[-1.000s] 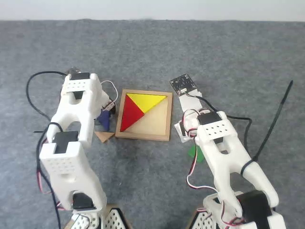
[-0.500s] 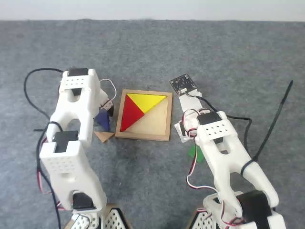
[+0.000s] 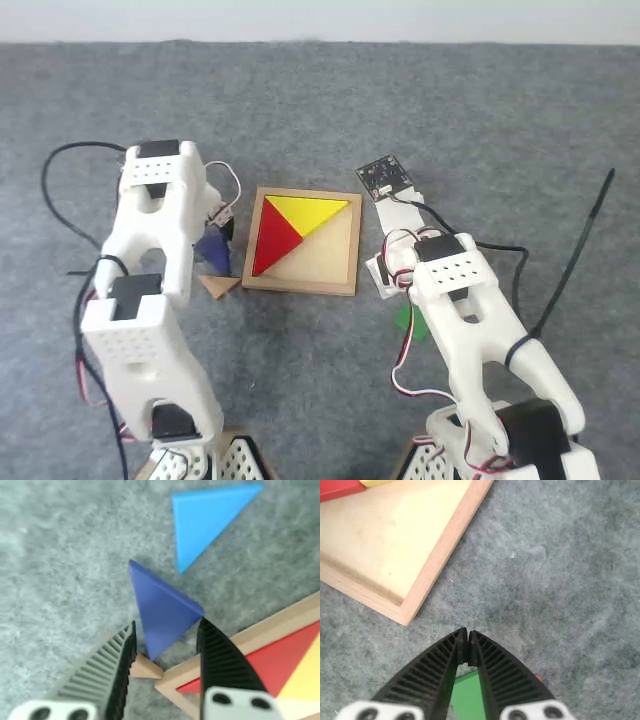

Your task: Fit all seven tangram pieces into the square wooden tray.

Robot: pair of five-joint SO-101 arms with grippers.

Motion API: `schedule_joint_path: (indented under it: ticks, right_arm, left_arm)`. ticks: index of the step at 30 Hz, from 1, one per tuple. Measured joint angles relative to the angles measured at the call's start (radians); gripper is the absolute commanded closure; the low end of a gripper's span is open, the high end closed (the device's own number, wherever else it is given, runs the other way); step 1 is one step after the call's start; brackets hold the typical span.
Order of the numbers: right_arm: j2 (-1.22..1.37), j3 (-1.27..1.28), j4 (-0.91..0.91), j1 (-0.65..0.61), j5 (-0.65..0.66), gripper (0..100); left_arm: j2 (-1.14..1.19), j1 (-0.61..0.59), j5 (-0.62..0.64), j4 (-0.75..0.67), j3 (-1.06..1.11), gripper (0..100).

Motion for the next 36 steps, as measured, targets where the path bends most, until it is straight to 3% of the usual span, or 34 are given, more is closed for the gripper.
schedule_joint_path:
  ticks: [5,8,11,18,23,28,31,36]
  right_arm:
    - [0.0,0.0,0.0,0.0,0.058,97.5]
    - [-0.005,-0.023,0.04,-0.028,0.106,89.8]
    - [-0.005,-0.12,0.138,-0.12,0.11,83.1]
    - [0.141,-0.399,0.229,-0.402,0.124,82.2]
    - [0.471,-0.738,0.304,-0.516,0.126,82.1]
    - [0.858,-1.177,0.431,-0.54,0.126,82.0]
    - [1.051,-1.459,0.52,-0.539,0.127,75.9]
    - [1.327,-1.927,0.638,-0.545,0.127,72.6]
  left_arm:
    - [-0.106,-0.057,-0.029,0.068,0.002,81]
    - [-0.269,-0.123,-0.087,0.083,0.035,81]
    - [-0.439,-0.222,-0.153,0.068,0.107,81]
    - [-0.671,-0.551,-0.311,-0.089,0.324,81]
    - [-0.677,-0.698,-0.431,-0.259,0.519,81]
    - [-0.677,-0.747,-0.457,-0.425,0.669,81]
    - [-0.675,-0.755,-0.459,-0.519,0.733,81]
    - [-0.655,-0.804,-0.457,-0.551,0.738,81]
